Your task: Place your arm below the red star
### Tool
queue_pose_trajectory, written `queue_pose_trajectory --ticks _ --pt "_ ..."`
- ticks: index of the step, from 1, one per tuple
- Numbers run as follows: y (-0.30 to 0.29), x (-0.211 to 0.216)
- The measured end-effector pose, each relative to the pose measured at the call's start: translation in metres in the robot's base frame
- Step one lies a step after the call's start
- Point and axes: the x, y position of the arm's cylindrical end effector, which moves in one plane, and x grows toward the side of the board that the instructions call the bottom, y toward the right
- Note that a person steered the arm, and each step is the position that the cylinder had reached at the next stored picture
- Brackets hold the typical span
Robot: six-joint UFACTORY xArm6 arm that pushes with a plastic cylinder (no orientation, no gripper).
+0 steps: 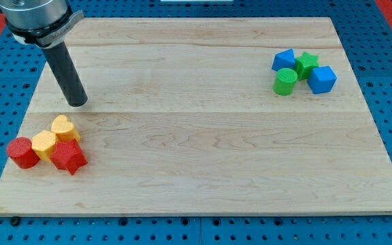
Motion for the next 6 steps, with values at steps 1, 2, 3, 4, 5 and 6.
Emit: queue_pose_trajectory --ticks 1,2,3,4,5,6 --pt "0.049 0.0" --pt "0.104 0.0" --pt "0.143 0.005" --pt "0.141 0.042" --pt "0.126 0.104" --pt "0.082 0.15"
